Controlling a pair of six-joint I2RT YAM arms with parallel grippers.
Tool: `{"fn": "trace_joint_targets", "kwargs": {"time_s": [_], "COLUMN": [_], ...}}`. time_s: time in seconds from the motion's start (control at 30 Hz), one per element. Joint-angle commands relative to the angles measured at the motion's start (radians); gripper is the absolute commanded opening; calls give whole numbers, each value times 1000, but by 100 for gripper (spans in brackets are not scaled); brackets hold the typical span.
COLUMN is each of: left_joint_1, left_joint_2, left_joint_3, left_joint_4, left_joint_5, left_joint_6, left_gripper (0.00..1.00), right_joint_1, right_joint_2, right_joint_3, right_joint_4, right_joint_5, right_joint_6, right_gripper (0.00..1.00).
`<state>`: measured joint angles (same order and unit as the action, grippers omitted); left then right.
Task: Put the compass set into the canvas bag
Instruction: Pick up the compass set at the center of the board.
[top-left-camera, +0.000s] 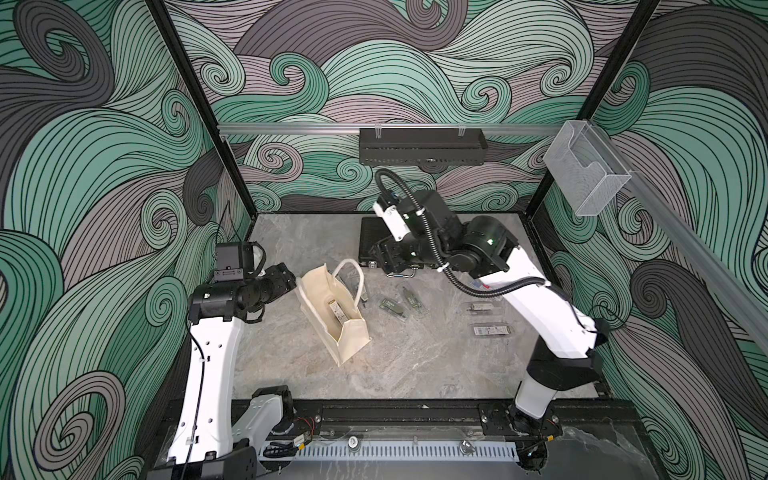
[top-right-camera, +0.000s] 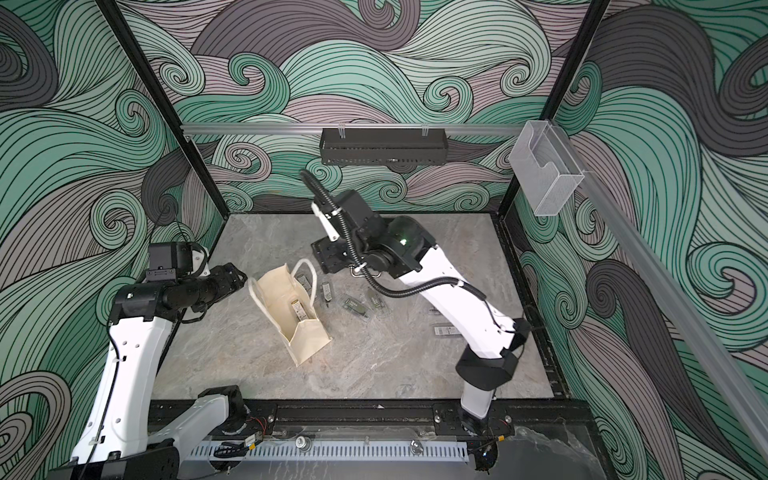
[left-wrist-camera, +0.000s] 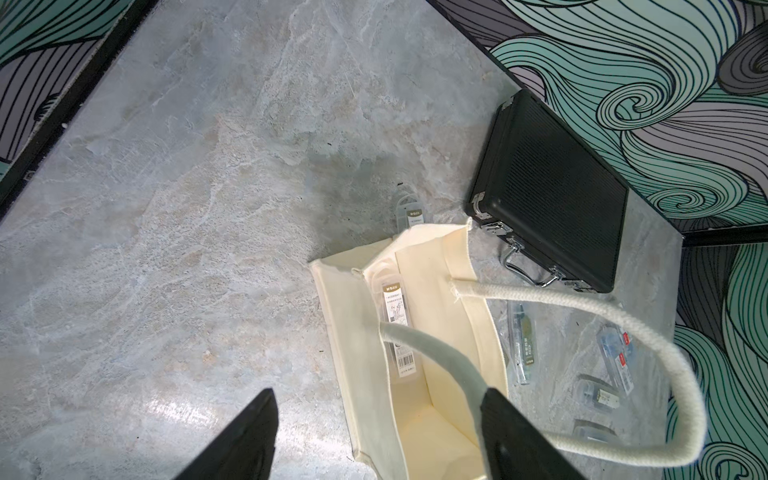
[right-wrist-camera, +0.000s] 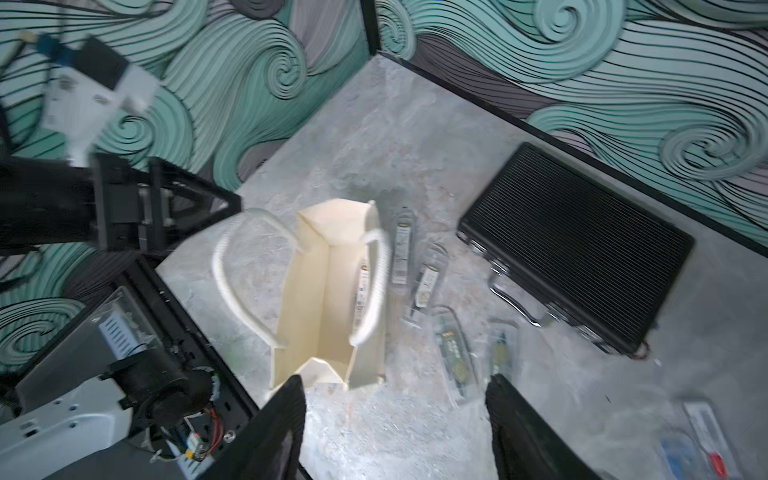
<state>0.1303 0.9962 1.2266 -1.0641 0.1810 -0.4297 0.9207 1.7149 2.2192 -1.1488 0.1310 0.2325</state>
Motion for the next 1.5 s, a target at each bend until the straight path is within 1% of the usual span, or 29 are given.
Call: {"fn": "trace_joint_targets", "kwargs": {"time_s": [0.0, 0.1, 0.2, 0.27, 0.37, 0.43, 0.5, 0.57, 0.7, 0.87, 0.97, 1.17, 1.47], "left_joint_1": [9, 9, 9, 9, 9, 9, 9, 9, 9, 10, 9, 10, 9], "left_joint_2": [15, 16, 9, 11, 13, 17, 23, 29, 32, 26, 17, 6, -6], "left_joint_3": [32, 30, 18, 14, 8, 2, -1, -1, -5, -11, -18, -29, -33], "left_joint_4": [-25, -19, -10, -11, -16, -16, -16, -17, -10, -16, -22, -32, -41], "left_joint_5": [40, 46, 40, 36, 30, 24, 20, 13, 6, -1, -9, -18, -30], "left_joint_6": [2, -3, -9, -9, 0, 5, 8, 9, 0, -10, -14, -18, -24], "left_gripper": [78, 78, 78, 78, 78, 78, 78, 78, 78, 78, 78, 78, 78], "right_joint_1": [-108, -238, -370, -455, -522, -546, -545, -534, -447, -361, -331, -308, -289], "right_joint_2": [-96, -196, -273, -309, -338, -334, -312, -263, -130, 110, 216, 335, 432], "right_joint_3": [-196, -426, -644, -780, -939, -1008, -1046, -1036, -946, -749, -657, -558, -518], "right_joint_4": [-30, -9, 43, 90, 147, 173, 201, 219, 245, 219, 198, 160, 148], "right_joint_5": [68, 61, 25, -34, -66, -94, -130, -193, -198, -234, -238, -240, -215], "right_joint_6": [17, 34, 44, 58, 59, 46, 30, 28, 9, -31, -55, -88, -90], "right_gripper": [69, 70, 70, 71, 72, 72, 72, 71, 70, 70, 70, 70, 70]}}
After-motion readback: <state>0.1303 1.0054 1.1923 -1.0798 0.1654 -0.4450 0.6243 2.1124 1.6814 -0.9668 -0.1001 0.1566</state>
